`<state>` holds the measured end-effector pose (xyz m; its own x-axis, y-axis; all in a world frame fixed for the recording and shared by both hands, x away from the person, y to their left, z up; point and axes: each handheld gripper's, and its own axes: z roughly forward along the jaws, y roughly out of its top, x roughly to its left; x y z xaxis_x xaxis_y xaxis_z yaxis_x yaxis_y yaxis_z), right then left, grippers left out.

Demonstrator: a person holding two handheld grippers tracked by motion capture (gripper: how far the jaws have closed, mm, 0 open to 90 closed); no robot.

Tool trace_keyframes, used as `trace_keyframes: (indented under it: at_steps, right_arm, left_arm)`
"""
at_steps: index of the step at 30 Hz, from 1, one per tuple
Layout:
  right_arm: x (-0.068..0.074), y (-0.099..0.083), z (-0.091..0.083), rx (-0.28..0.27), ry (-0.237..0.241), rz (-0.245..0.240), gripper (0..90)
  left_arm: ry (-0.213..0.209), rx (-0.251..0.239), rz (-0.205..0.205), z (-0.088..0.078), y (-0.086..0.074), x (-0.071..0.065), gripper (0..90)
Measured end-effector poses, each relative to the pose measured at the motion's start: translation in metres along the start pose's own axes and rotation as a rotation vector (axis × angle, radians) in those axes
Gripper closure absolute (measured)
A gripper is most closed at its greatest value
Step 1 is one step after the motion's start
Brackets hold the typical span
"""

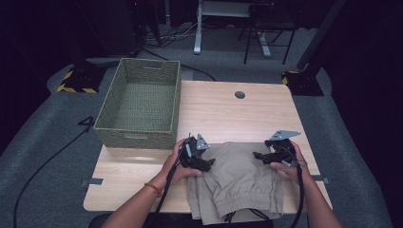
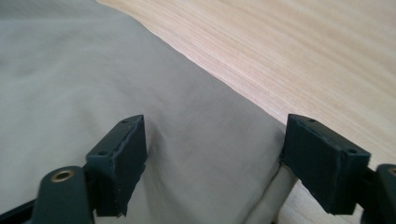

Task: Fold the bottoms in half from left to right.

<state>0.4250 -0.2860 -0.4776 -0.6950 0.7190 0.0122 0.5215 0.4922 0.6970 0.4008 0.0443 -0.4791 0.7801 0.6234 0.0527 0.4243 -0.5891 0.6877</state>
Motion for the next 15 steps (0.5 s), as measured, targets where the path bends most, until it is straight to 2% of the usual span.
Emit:
trace_keyframes:
  at_steps: [2, 4, 6, 8, 10, 12, 13, 14, 15]
  right_arm:
    - [-0.002, -0.002, 0.008, 0.032, 0.003, 0.001, 17.6]
    - [-0.005, -0.004, 0.013, 0.058, -0.016, -0.001, 14.3]
    - [-0.008, -0.006, 0.014, 0.056, -0.001, 0.019, 13.3]
    - [-0.011, -0.008, 0.016, 0.07, -0.01, 0.031, 8.6]
    - [-0.01, -0.01, 0.017, 0.054, -0.021, 0.031, 8.1]
    - [-0.007, -0.009, 0.016, 0.034, -0.007, 0.025, 21.3]
    - [-0.004, -0.009, 0.015, 0.02, -0.004, 0.016, 28.4]
    - [-0.002, -0.01, 0.014, 0.008, 0.018, 0.005, 41.4]
    - [-0.001, -0.009, 0.013, 0.002, 0.053, -0.01, 50.6]
  left_arm:
    - [0.014, 0.002, -0.005, 0.008, -0.001, 0.004, 17.6]
    - [0.002, 0.016, -0.042, 0.015, -0.004, 0.01, 16.4]
    - [-0.026, 0.033, -0.061, 0.021, -0.007, 0.014, 16.0]
    - [-0.044, 0.025, -0.084, 0.023, -0.007, 0.016, 15.2]
    - [-0.051, 0.02, -0.076, 0.023, -0.007, 0.016, 15.7]
    - [-0.076, 0.01, -0.056, 0.022, -0.007, 0.015, 21.6]
    - [-0.096, 0.01, -0.035, 0.021, -0.007, 0.014, 28.7]
    - [-0.111, 0.009, -0.021, 0.02, -0.006, 0.012, 37.8]
    - [-0.12, 0.015, -0.01, 0.019, -0.004, 0.011, 45.0]
